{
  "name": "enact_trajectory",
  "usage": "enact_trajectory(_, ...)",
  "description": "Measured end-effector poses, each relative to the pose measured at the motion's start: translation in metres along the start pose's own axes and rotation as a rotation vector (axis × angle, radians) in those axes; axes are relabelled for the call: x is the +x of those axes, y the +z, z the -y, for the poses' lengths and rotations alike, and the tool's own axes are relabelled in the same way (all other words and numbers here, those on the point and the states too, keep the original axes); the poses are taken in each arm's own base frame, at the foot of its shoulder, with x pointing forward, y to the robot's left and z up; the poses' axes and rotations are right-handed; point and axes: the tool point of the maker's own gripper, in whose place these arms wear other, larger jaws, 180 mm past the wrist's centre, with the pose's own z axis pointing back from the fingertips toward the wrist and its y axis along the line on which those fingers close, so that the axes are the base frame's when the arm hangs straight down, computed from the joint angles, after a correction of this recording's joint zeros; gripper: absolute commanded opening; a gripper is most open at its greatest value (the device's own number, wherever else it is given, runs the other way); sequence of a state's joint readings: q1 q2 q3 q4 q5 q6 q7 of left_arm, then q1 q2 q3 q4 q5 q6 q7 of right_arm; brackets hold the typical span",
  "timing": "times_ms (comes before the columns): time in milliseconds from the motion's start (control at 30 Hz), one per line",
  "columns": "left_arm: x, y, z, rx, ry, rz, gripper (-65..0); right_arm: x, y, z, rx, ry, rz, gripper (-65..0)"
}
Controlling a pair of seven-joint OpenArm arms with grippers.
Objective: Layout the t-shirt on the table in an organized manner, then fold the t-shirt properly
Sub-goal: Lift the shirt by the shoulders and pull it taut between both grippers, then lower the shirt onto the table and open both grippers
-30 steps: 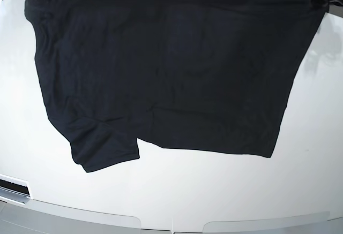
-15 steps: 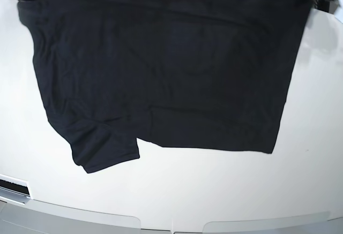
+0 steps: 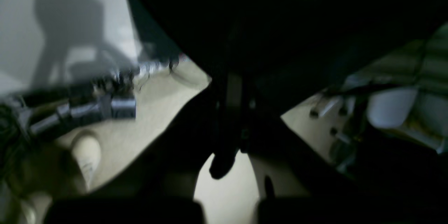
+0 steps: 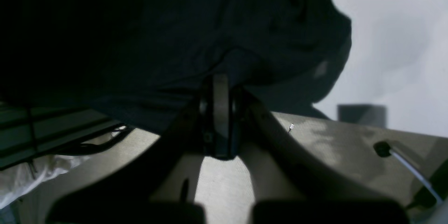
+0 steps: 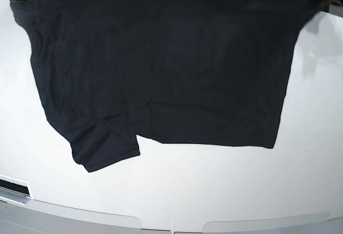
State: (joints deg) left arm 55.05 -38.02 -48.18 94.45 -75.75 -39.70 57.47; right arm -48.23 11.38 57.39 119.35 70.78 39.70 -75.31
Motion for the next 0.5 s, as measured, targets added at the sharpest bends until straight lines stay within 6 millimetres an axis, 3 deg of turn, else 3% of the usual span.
enact_trajectory(500, 0.047, -0.004, 0.002, -0.027, -0.043, 0.136, -65.0, 0.005, -0.009, -0.02, 0.095, 0.0, 0.024, -65.0)
